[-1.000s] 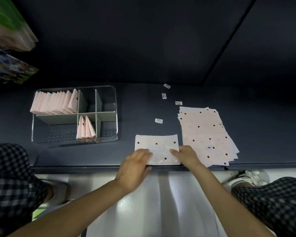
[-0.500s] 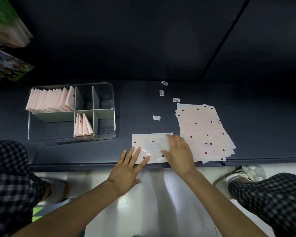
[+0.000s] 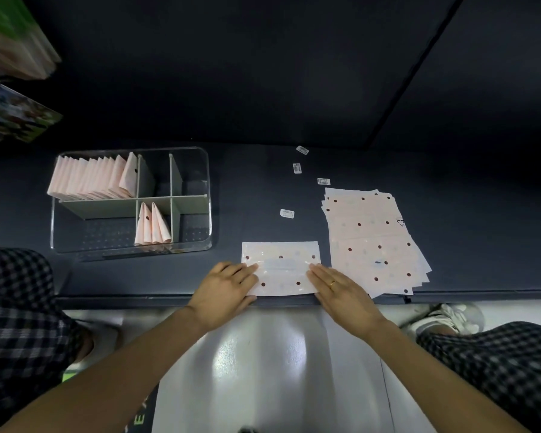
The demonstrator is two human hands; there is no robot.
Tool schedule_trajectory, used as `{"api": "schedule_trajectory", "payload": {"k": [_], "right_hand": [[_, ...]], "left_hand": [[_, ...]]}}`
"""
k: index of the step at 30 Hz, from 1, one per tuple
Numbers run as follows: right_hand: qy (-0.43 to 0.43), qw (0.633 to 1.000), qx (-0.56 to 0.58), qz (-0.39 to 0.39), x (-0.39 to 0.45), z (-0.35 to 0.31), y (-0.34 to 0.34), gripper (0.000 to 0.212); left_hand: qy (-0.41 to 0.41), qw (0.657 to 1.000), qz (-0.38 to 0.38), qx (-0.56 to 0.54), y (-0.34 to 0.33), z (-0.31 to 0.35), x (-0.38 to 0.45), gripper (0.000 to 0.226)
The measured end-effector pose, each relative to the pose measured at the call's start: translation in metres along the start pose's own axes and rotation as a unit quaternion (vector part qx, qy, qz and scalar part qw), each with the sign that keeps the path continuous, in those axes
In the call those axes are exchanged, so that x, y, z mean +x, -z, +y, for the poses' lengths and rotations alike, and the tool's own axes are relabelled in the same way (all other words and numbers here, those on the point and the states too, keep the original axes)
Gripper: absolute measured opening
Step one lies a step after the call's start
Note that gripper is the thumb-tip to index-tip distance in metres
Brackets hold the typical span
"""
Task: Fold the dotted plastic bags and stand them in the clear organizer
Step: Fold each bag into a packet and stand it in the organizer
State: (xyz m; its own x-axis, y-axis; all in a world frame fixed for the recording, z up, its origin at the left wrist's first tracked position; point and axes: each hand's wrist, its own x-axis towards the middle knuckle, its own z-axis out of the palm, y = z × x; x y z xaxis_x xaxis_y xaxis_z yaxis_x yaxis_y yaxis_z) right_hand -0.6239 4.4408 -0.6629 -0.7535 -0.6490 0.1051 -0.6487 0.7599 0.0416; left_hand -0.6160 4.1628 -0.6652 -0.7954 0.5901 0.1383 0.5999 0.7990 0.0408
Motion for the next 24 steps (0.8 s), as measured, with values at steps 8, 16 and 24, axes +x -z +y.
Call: {"api": "schedule_trajectory", "payload": {"k": [8,16,24], "right_hand": [[-0.167,0.950,0.260,-0.033,0.022,0.013,0.008,0.022],[-0.393,0.828,0.394,-0.068,0.064,0.021,0.003,0.039],[-0.447,0.814,0.335,-0.159,0.087,0.027,0.003,0.048]], "left_hand": [[0.104,0.979,-0.057,-0.167,0.004,-0.010,0.002,0.048],[0.488,0.739,0.065,-0.460,-0.004,-0.002,0.038,0.014],[0.375,0.888,0.106,-0.243,-0.004,0.024,0.045,0.036]]}}
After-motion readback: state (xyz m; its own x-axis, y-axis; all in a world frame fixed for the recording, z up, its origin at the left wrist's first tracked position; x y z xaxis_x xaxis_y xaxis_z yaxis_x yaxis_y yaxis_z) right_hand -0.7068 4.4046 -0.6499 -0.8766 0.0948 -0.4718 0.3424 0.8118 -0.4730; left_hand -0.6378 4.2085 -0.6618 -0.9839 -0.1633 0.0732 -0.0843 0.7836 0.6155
